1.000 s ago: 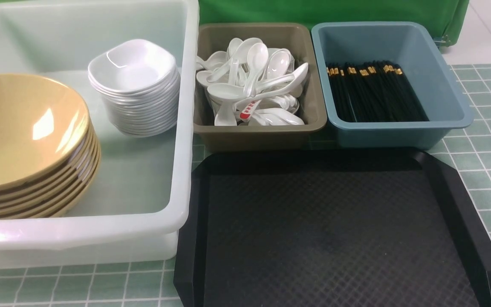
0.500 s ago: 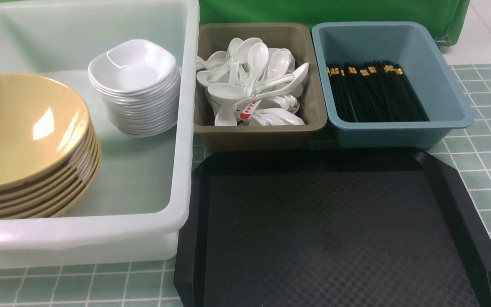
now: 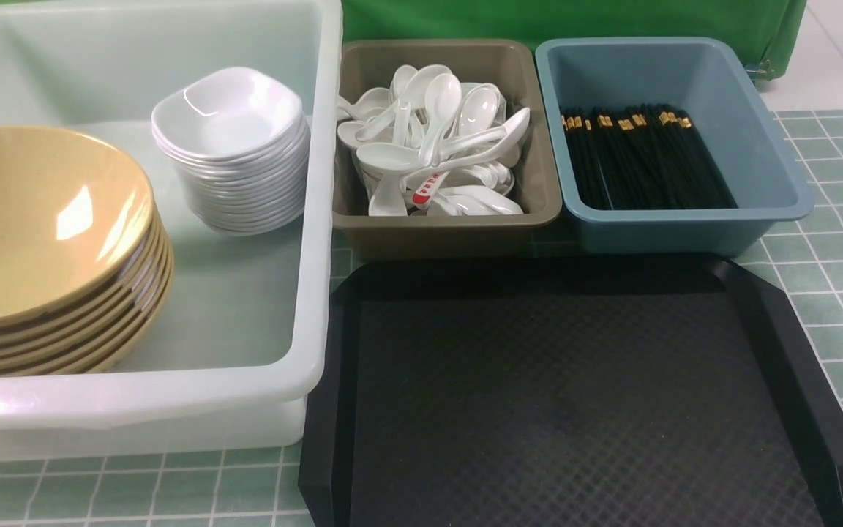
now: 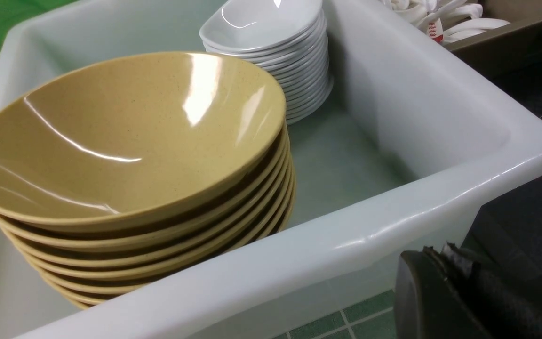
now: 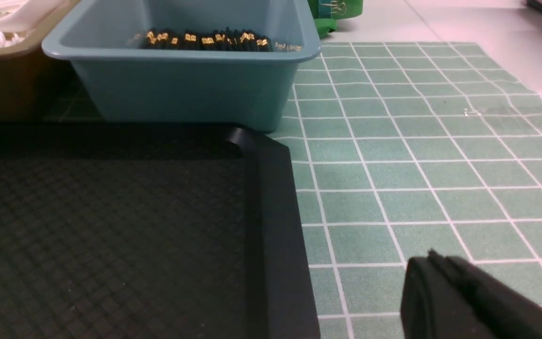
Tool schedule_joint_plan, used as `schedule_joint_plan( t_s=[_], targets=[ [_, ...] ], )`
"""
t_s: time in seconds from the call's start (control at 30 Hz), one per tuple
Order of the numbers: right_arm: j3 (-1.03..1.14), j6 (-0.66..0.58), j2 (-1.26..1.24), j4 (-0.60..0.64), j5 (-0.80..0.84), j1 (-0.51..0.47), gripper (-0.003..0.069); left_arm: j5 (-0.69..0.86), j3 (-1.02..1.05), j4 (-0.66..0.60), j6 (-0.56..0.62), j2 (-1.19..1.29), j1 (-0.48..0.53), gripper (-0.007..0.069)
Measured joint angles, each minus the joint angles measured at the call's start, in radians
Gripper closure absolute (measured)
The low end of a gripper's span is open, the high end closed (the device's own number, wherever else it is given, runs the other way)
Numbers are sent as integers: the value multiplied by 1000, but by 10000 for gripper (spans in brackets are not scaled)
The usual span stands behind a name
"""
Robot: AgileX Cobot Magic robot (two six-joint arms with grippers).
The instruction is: On blue table put chopsticks spoon bowls plates into blue grey white boxes.
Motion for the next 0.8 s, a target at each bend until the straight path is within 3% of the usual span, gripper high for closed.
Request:
schedule_joint_plan(
  t_s=[0.43, 0.6, 0.7, 0.8],
  targets=[
    [0, 0, 0, 0, 0, 0, 619, -25, 19, -39, -6, -1, 0, 631],
    [0, 0, 0, 0, 0, 0, 616, -300, 134, -41, -61, -13, 0, 631],
    [0, 0, 0, 0, 0, 0, 613, -558, 257, 27, -145, -50, -9, 631],
    [0, 0, 0, 0, 0, 0, 611, -816, 417, 148, -308, -99, -22, 631]
  ],
)
